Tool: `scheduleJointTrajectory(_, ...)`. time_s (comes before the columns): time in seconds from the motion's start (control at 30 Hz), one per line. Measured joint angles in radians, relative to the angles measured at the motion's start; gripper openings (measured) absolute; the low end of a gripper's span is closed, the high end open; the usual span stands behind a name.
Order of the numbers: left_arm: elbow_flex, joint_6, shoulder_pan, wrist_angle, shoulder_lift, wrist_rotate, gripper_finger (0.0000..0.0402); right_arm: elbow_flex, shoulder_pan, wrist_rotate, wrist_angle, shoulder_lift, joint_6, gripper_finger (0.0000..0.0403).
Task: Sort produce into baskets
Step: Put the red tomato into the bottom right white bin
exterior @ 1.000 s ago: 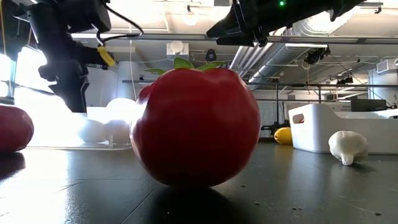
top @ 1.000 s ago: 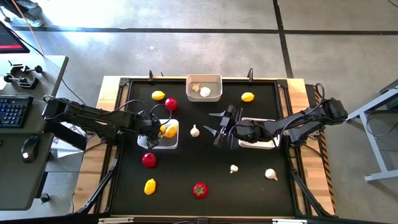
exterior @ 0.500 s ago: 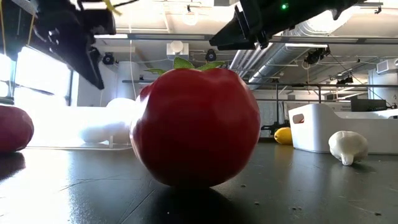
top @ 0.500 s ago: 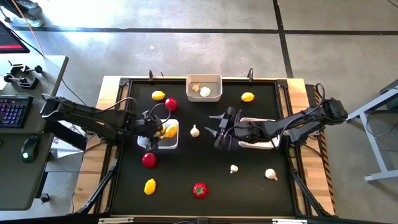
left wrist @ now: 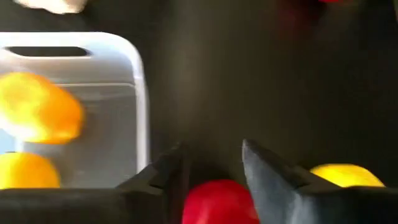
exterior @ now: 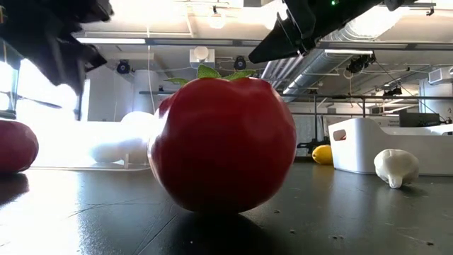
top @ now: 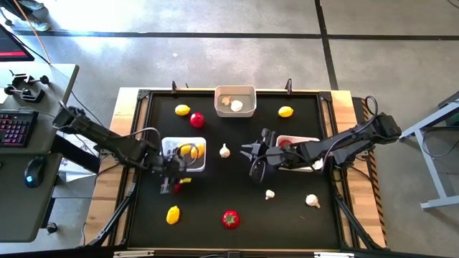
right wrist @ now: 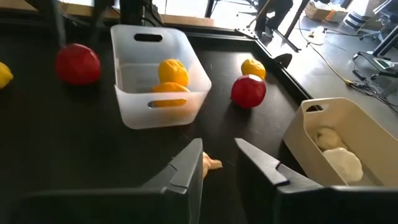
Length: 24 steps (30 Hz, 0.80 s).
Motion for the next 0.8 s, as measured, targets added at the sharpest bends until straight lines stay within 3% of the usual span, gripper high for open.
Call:
scheduleJointTrajectory(0.27,0.002,-0.141,-0.159,-0.011,0.000,0.012,0.0050,0.000,-0.003,0.000,-0.006,0.000,-0.002,0.0074)
scheduleJointTrajectory(0.43,0.071,-0.165,-0.233,-0.106,0.000,-0.014,0.0033,0.000,-0.003,0.000,-0.006,0.000,-0.005,0.0074)
scheduleJointTrajectory(0.6,0.135,-0.196,-0.259,-0.182,0.006,-0.006,0.0067,0.000,-0.003,0.000,-0.006,0.000,-0.002,0.0074)
scheduleJointTrajectory(0.8,0.141,-0.330,-0.253,-0.265,0.080,0.017,0.0155,0.000,-0.003,0.000,-0.010,0.000,-0.004,0.0074)
